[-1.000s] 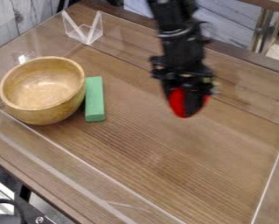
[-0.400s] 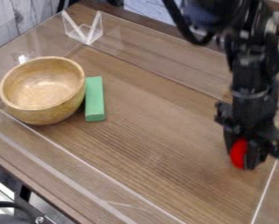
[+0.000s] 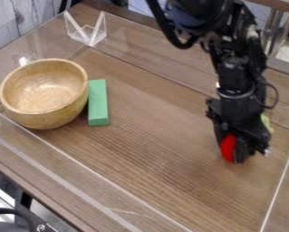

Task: Move the red fruit to the right

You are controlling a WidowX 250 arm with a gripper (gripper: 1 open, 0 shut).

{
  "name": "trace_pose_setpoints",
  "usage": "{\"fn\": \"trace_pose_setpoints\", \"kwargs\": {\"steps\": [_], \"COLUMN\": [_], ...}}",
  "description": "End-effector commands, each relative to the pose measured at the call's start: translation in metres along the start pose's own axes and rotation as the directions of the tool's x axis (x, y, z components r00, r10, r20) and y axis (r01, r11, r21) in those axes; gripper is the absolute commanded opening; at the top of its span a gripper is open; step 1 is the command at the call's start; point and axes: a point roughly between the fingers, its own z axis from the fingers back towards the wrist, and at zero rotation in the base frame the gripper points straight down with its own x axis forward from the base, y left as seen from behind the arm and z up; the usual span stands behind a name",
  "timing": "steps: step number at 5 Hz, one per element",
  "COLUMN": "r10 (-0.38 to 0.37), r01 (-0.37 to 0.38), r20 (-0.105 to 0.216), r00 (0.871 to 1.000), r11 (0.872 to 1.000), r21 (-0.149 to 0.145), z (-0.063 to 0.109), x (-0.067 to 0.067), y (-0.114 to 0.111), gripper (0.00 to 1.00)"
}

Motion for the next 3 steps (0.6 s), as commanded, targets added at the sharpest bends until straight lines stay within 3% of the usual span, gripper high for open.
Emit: {"fn": "trace_pose_setpoints", "kwargs": {"steps": [1, 3], "r10": [-0.002, -0.041], "r01": [-0.002, 0.035], "r20": [0.097, 0.141], "r00": [0.995, 0.989], "r11": [0.999, 0.998], "r21": [0.039, 0.044], "z": [0.018, 0.021], "x": [0.009, 0.006], "y": [0.014, -0.009], "gripper": [0.00, 0.00]}}
